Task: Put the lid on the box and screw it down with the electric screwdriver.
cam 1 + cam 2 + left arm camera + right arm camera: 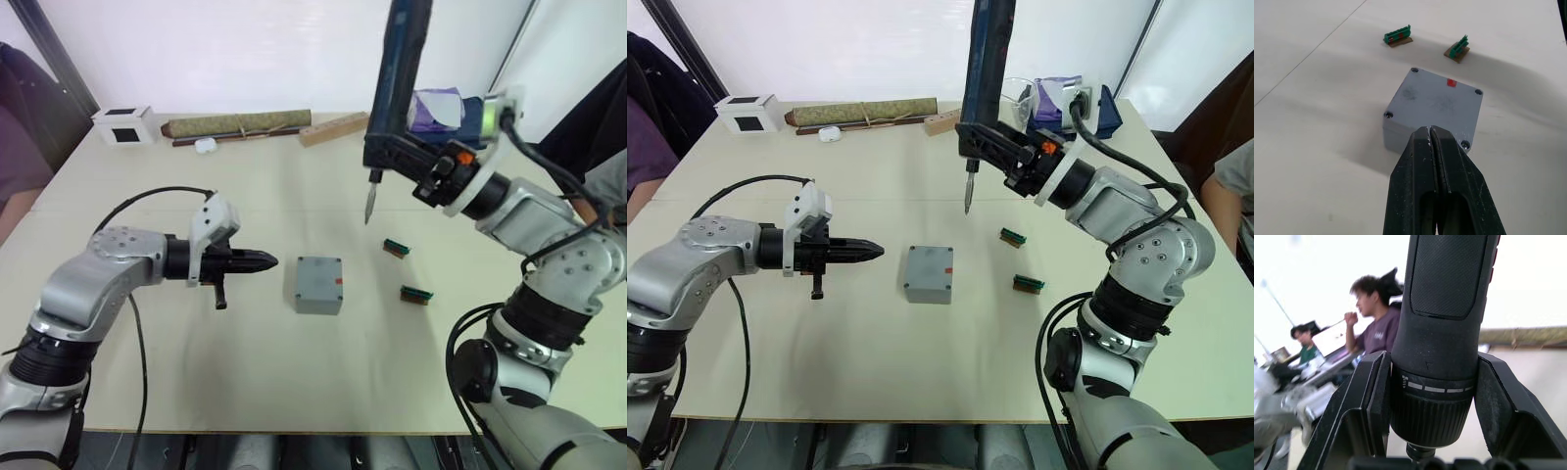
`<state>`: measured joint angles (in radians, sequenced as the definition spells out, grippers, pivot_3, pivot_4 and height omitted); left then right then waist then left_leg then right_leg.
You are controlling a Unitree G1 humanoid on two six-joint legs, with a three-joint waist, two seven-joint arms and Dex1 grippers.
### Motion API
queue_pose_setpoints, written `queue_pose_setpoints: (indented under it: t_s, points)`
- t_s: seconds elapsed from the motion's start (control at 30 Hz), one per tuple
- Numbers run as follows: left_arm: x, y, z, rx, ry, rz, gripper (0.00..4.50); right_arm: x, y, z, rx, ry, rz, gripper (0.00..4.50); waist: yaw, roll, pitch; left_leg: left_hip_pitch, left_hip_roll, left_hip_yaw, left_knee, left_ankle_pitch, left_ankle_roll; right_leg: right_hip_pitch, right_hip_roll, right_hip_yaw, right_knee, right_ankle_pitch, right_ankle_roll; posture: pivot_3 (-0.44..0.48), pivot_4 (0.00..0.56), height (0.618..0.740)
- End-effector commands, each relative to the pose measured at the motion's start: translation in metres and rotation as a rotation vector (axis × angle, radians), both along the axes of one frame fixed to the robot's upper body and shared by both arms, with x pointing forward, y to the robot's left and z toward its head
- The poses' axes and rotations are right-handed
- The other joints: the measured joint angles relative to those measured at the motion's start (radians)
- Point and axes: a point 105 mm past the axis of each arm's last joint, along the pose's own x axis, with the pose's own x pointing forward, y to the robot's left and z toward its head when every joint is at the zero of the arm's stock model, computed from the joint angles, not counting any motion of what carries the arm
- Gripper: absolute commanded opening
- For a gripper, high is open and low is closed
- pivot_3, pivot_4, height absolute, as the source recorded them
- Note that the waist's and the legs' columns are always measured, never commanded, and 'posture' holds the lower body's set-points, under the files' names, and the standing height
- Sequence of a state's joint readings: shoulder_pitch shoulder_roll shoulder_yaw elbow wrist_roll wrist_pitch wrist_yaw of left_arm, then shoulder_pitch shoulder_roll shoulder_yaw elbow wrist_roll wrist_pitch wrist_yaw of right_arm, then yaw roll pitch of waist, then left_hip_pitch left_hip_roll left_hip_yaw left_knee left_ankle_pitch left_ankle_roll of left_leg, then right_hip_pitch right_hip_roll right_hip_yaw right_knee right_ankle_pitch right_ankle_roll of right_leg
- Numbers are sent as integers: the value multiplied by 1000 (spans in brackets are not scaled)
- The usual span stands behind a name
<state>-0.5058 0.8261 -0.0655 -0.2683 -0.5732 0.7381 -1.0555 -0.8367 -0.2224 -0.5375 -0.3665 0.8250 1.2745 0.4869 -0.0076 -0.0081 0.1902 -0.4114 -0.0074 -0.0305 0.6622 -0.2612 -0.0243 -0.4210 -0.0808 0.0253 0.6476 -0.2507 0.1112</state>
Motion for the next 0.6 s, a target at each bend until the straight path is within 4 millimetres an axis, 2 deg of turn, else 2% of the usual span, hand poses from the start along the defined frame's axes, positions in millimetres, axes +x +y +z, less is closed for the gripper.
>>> queue_pose_setpoints:
  t_s: [0.03, 0.33, 0.5, 0.6]
  points:
    - [-4, -5, 7, -7, -34, -19, 0, -13, 3, 24, 58, -138, -13, 2130, -9, 0, 0, 0, 0, 0, -1, 0, 0, -1, 0, 0, 0, 0, 0, 0, 150, 740]
    - [7, -24, 3, -72, -58, -11, 0, -14, 19, 14, 3, -271, -89, 2130, -17, 0, 0, 0, 1, 1, -1, 0, 0, -2, 1, 1, 1, 0, 0, 0, 150, 740]
    - [17, -28, -10, -66, -63, 11, 0, -15, 29, 7, -37, -355, -148, 2130, -12, 0, 0, 0, 1, 1, 0, 0, 0, -2, 1, 1, 1, 0, 0, 0, 150, 740]
    - [20, -30, -16, -66, -64, 20, 0, -18, 38, -5, -73, -392, -173, 2130, -12, 0, 0, 0, 1, 1, 0, 0, 0, -2, 1, 1, 1, 0, 0, 0, 150, 740]
